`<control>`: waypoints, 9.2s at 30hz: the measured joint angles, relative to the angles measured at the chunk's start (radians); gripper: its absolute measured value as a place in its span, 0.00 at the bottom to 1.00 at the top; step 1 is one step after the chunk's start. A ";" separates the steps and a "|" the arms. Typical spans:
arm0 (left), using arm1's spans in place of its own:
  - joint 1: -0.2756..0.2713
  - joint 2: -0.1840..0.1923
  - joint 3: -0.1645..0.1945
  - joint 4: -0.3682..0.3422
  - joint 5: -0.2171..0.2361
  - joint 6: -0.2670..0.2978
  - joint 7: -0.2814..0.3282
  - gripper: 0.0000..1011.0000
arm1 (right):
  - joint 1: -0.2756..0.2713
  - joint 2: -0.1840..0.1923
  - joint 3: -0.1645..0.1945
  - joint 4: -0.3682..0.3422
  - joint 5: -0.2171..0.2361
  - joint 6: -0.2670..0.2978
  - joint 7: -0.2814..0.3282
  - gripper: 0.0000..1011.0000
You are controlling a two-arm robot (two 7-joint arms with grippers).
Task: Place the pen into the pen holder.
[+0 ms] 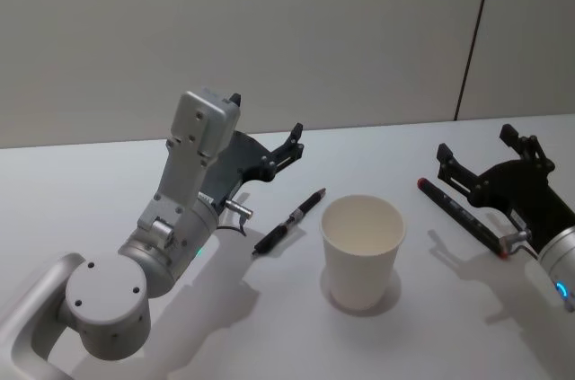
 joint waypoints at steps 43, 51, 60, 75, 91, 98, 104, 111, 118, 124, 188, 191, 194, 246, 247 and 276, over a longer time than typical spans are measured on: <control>0.000 0.000 0.000 0.000 0.000 0.000 0.000 0.99 | 0.000 0.000 0.000 0.000 0.000 0.000 0.000 0.99; 0.000 0.000 0.000 0.000 0.000 0.000 0.000 0.99 | 0.008 0.007 0.004 -0.002 -0.014 0.016 0.016 0.99; 0.000 0.000 0.000 0.000 0.000 0.000 0.000 0.99 | 0.060 0.032 0.021 0.012 -0.047 0.081 0.113 0.99; 0.000 0.000 0.000 0.000 0.000 0.000 0.000 0.99 | 0.240 0.056 0.043 0.164 -0.085 0.161 0.406 0.99; 0.000 0.000 0.000 0.000 0.000 0.000 0.000 0.99 | 0.485 0.029 0.029 0.481 -0.106 0.249 0.720 0.99; 0.000 0.000 0.000 0.000 0.000 0.000 0.000 0.99 | 0.536 0.011 0.011 0.572 -0.101 0.303 0.778 0.99; 0.000 0.000 0.000 0.000 0.000 0.000 0.000 0.99 | 0.542 0.007 -0.002 0.581 -0.094 0.347 0.787 0.99; 0.000 0.000 0.000 0.000 0.000 0.000 0.000 0.99 | 0.521 0.016 -0.015 0.532 -0.109 0.393 0.766 0.99; 0.000 0.000 0.000 0.000 0.000 0.000 0.000 0.99 | 0.470 0.036 -0.026 0.435 -0.144 0.421 0.694 0.99; 0.000 0.000 0.000 0.000 0.000 0.000 0.000 0.99 | 0.415 0.054 -0.031 0.352 -0.158 0.430 0.605 0.99; 0.000 0.000 0.000 0.000 0.000 0.000 0.000 0.99 | 0.452 -0.007 -0.067 0.512 -0.092 0.401 0.476 0.99; 0.000 0.000 0.000 0.000 0.000 0.000 0.000 0.99 | 0.454 -0.009 -0.071 0.519 -0.092 0.402 0.479 0.99; 0.000 0.000 0.000 0.000 0.000 0.000 0.000 0.99 | 0.455 -0.011 -0.073 0.524 -0.091 0.403 0.481 0.99; 0.000 0.000 0.000 0.000 0.000 0.000 0.000 0.99 | 0.456 -0.016 -0.082 0.539 -0.078 0.400 0.485 0.16; 0.000 0.000 0.000 0.000 0.000 0.000 0.000 0.99 | 0.456 -0.016 -0.082 0.540 -0.078 0.400 0.485 0.16; 0.000 0.000 0.000 0.000 0.000 0.000 0.000 0.99 | 0.461 -0.027 -0.099 0.499 -0.093 0.220 0.487 0.16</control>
